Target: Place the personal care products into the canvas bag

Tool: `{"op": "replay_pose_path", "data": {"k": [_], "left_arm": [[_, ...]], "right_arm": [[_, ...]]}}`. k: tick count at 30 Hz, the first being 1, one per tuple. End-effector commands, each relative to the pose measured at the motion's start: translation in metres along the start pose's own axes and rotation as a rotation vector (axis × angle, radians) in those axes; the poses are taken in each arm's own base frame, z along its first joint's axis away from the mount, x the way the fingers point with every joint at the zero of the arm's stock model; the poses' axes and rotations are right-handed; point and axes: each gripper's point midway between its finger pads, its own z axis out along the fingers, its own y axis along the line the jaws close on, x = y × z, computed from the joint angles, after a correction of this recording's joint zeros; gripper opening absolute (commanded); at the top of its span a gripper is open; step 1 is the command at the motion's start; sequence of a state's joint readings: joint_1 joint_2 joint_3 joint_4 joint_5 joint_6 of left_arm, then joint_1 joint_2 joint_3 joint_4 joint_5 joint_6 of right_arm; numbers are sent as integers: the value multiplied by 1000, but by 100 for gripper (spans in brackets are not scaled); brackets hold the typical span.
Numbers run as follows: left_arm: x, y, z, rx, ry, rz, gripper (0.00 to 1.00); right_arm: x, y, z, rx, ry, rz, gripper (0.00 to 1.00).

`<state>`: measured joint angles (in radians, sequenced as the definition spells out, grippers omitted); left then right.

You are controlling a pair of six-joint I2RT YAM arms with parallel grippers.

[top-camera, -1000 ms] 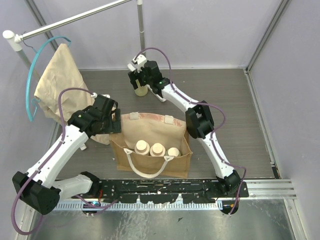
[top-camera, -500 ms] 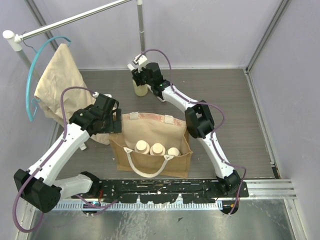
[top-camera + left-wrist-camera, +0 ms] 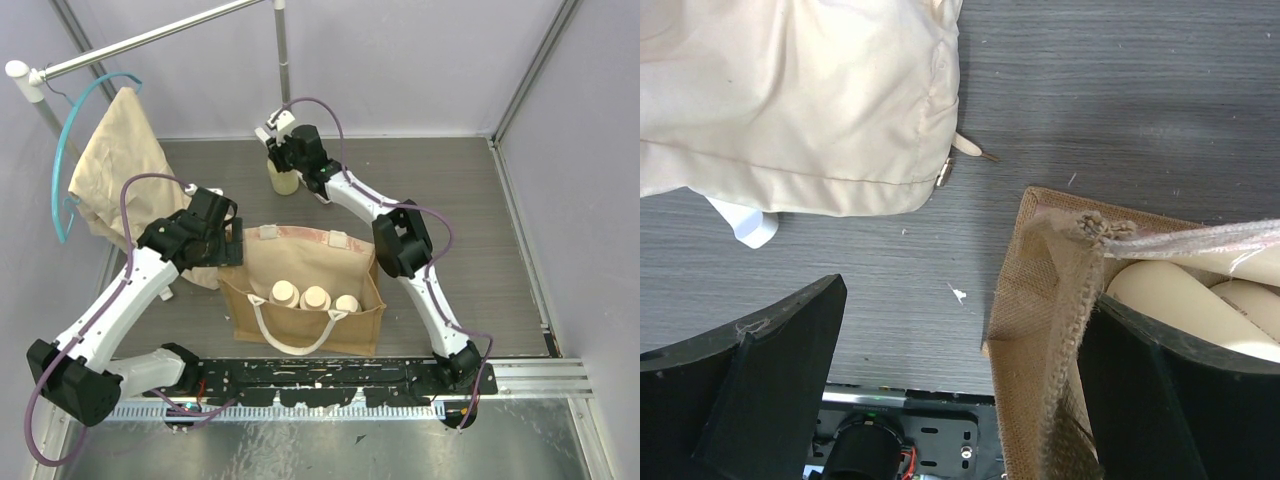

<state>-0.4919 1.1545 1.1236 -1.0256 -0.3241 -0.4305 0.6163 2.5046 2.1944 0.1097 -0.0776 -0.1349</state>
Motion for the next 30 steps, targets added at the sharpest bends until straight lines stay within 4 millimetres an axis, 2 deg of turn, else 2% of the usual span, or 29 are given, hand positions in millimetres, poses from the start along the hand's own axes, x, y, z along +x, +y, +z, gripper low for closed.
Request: {"op": "replay_pose_path", "data": {"k": [1,6,14,18,24,27,30], "left_arm": [[0,6,-2,-20,-19,2,98],[0,8,-5,-20,-28,4,98],[5,12,-9,-12,-33,13,98],[8,13,-11,-2,-38,17,98],[15,16,-13,2,-35,32,98],[15,15,-15,17,-47,34,98],[15,13,-15,32,-50,33,98]], "right_arm": [[-111,-10,-51,29,-118,-56,0],[-152,-6,-97,3,-122,-43,0],[-192,8,-177,-11,-96,-36,1],[-219,14,-218,21,-108,-55,1],[-255,39,-282,29,-118,-50,1],[-264,54,-316,9,-108,-6,1],[-264,69,-345,-30,-101,55,1]]}}
